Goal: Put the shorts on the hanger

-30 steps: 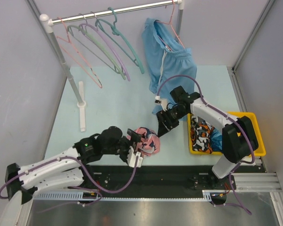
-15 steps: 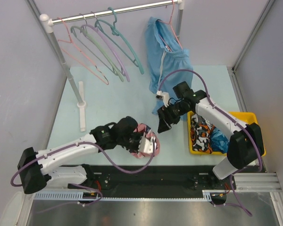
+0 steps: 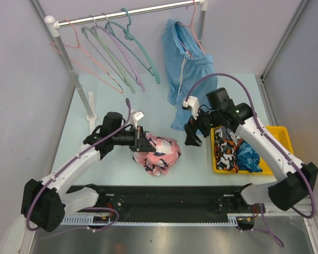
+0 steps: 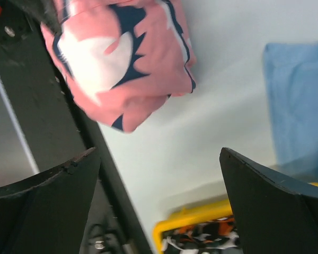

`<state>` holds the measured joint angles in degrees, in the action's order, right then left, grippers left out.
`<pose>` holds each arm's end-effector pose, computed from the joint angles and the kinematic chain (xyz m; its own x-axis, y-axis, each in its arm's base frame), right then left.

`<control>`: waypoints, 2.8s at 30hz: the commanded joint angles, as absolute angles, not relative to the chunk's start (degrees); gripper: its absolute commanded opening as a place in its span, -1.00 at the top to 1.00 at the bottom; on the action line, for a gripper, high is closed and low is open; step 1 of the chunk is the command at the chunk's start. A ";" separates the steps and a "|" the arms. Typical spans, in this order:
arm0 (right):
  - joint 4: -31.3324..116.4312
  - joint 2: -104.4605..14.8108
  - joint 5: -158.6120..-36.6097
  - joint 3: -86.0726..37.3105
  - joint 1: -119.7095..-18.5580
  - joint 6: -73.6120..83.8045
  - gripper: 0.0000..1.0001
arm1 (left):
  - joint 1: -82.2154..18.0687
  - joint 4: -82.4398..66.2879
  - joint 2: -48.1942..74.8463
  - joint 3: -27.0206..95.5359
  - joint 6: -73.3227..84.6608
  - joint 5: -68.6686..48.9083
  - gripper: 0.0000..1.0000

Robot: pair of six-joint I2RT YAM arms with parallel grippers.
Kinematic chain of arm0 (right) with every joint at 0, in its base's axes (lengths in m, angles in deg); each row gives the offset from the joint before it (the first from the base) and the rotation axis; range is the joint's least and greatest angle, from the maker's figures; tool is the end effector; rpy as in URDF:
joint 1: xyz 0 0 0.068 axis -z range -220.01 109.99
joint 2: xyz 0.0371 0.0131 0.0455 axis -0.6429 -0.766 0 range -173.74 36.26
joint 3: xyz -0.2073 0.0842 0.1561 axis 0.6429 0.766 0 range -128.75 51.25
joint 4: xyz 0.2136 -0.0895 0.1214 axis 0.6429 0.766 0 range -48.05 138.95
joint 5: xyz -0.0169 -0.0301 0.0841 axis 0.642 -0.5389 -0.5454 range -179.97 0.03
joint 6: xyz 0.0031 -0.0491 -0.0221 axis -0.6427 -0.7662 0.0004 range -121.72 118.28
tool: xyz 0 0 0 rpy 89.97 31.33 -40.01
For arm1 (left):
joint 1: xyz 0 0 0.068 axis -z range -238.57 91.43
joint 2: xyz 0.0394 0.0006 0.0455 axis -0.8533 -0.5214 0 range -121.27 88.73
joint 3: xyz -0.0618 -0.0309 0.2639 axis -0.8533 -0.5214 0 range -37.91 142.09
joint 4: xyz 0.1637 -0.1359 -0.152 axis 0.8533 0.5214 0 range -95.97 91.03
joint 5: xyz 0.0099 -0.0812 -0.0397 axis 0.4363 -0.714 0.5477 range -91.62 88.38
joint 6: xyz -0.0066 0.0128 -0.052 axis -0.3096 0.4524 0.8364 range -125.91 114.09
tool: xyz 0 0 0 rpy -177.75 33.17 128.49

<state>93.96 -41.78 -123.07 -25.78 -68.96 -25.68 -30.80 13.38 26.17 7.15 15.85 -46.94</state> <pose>0.2301 0.1495 0.3446 -0.3572 -0.5865 -0.7269 -0.9172 0.3674 0.1543 0.1912 -0.1293 0.2720 -0.8010 0.1273 -0.5850 0.5751 0.4352 -0.6927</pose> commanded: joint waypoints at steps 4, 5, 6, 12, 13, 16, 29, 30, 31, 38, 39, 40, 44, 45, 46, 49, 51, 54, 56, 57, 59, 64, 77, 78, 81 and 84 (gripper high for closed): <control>78.48 -19.85 -116.52 -12.06 -78.99 -39.95 -1.00 | -37.65 -2.80 25.54 -2.14 50.68 -59.80 0.99; 74.08 -16.69 -115.29 -8.81 -80.94 -40.30 -1.00 | -38.00 -3.33 25.54 -2.40 51.39 -59.72 0.99; 66.90 -12.56 -114.06 -5.12 -83.66 -41.26 -0.99 | -38.35 -4.29 25.63 -2.84 52.26 -60.06 0.99; 42.61 -10.58 -90.09 14.76 -110.44 -55.89 -1.00 | -41.08 -7.99 25.36 -4.16 57.10 -62.09 0.99; 37.70 -12.68 -84.32 19.04 -113.19 -58.64 -1.00 | -41.78 -8.34 25.10 -4.86 57.45 -62.26 0.99; 22.12 -21.26 -78.83 22.16 -118.21 -68.30 -0.99 | -42.84 -10.10 25.10 -6.35 59.39 -62.97 0.99; 12.78 -35.19 -76.08 15.57 -112.44 -64.93 -0.99 | -43.19 -16.42 28.61 -10.31 61.24 -64.90 0.99; 12.86 -36.50 -76.43 15.13 -111.82 -64.30 -0.77 | -43.10 -16.52 28.88 -10.14 61.15 -65.25 0.99; 12.95 -37.04 -76.61 14.35 -111.20 -64.04 -0.49 | -43.19 -16.35 29.05 -9.88 60.89 -65.43 0.99; 36.41 -31.43 -87.12 1.90 -104.53 -49.82 1.00 | -43.54 -7.39 32.65 -7.86 53.87 -63.06 0.20; 40.42 -30.11 -96.12 0.21 -101.04 -44.84 1.00 | -43.63 -6.33 33.09 -6.20 50.11 -62.79 -0.15; 45.25 -28.01 -100.82 -1.29 -99.26 -43.57 1.00 | -43.89 0.29 33.62 -4.70 47.29 -62.36 -0.35; 69.69 -28.60 -119.63 -9.02 -92.40 -41.36 1.00 | -45.56 20.28 35.90 4.70 23.69 -56.74 -0.80; 72.86 -29.22 -122.55 -11.56 -91.00 -40.57 1.00 | -46.52 21.96 37.30 6.63 21.45 -56.12 -0.82; 77.76 -29.66 -125.45 -12.63 -87.85 -39.26 1.00 | -46.79 24.41 38.80 7.52 19.42 -54.98 -0.83; 82.80 -31.85 -135.30 -15.54 -82.22 -35.31 1.00 | -46.97 25.84 46.96 10.07 12.21 -49.44 -0.96; 83.96 -33.61 -141.72 -17.38 -79.39 -33.80 1.00 | -46.88 26.54 52.94 11.04 5.19 -48.47 -0.99; 87.12 -35.98 -148.49 -19.93 -75.61 -34.40 1.00 | -46.80 35.37 56.56 16.11 -14.64 -50.73 -0.99; 87.92 -37.48 -153.05 -20.64 -73.33 -32.76 1.00 | -46.45 43.82 55.95 19.99 -35.57 -55.30 -1.00; 88.09 -39.22 -154.64 -21.08 -72.71 -32.05 1.00 | -46.10 46.65 55.34 22.10 -38.75 -55.49 -0.99; 88.01 -41.60 -158.59 -22.39 -71.65 -29.16 1.00 | -43.39 47.72 54.29 24.30 -43.93 -51.55 -0.99; 87.32 -48.64 -166.43 -24.34 -70.42 -23.35 1.00 | -23.84 48.26 50.86 25.72 -55.91 -34.25 -0.82; 90.10 -46.98 -164.33 -20.90 -72.08 -26.75 1.00 | 10.68 36.22 41.90 25.45 -78.24 -15.15 -0.45; 90.64 -46.80 -163.54 -20.73 -72.52 -27.55 1.00 | 10.68 35.87 41.28 25.81 -78.59 -15.59 -0.49; 91.17 -46.45 -162.65 -20.47 -72.79 -28.53 1.00 | 10.77 36.74 38.82 26.86 -80.34 -17.43 -0.52; 91.00 -46.45 -163.44 -20.90 -72.70 -28.18 1.00 | 11.21 36.22 38.46 25.46 -81.58 -17.88 -0.51</control>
